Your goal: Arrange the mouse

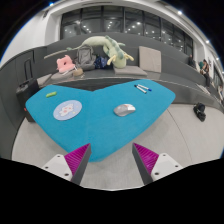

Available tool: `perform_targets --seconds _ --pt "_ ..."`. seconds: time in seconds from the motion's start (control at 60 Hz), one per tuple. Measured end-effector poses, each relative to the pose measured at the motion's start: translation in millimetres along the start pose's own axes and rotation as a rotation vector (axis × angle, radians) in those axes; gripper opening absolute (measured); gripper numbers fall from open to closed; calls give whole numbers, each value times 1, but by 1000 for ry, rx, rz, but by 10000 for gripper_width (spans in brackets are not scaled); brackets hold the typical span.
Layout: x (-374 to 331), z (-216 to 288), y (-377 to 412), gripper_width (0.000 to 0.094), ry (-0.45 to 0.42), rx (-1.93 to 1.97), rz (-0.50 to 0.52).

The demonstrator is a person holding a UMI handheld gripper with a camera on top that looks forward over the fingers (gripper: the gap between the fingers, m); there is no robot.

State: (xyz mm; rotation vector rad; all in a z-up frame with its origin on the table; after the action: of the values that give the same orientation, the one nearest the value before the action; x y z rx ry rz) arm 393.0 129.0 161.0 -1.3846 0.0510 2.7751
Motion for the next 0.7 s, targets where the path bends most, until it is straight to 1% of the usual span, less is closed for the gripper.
perform_targets --seconds 0.067,0.15,0.167,0.25,0.4,0.583,0.7 --pt "1 1 -7 851 -2 -1 -21" --pt "15 2 -37 852 -6 -5 -21" --pt "11 2 -30 849 -3 -1 -24" --pt "22 5 -42 851 -12 1 -12" --pt "42 12 -56 851 -35 -5 -21" --pt "85 24 -60 849 -54 -2 -1" --pt "120 42 -61 849 -89 -9 19"
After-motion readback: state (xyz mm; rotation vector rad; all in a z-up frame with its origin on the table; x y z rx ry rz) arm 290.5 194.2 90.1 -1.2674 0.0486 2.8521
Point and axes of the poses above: the point between the fingertips, and its own axes, seen from behind it with the camera up: y to the left, z up, x forward, the way the camera looks, the point moved 8 cm from there along -x, backward, against the way the camera looks, and after that the axes turned 12 degrees about y, right-handed, at the moved point
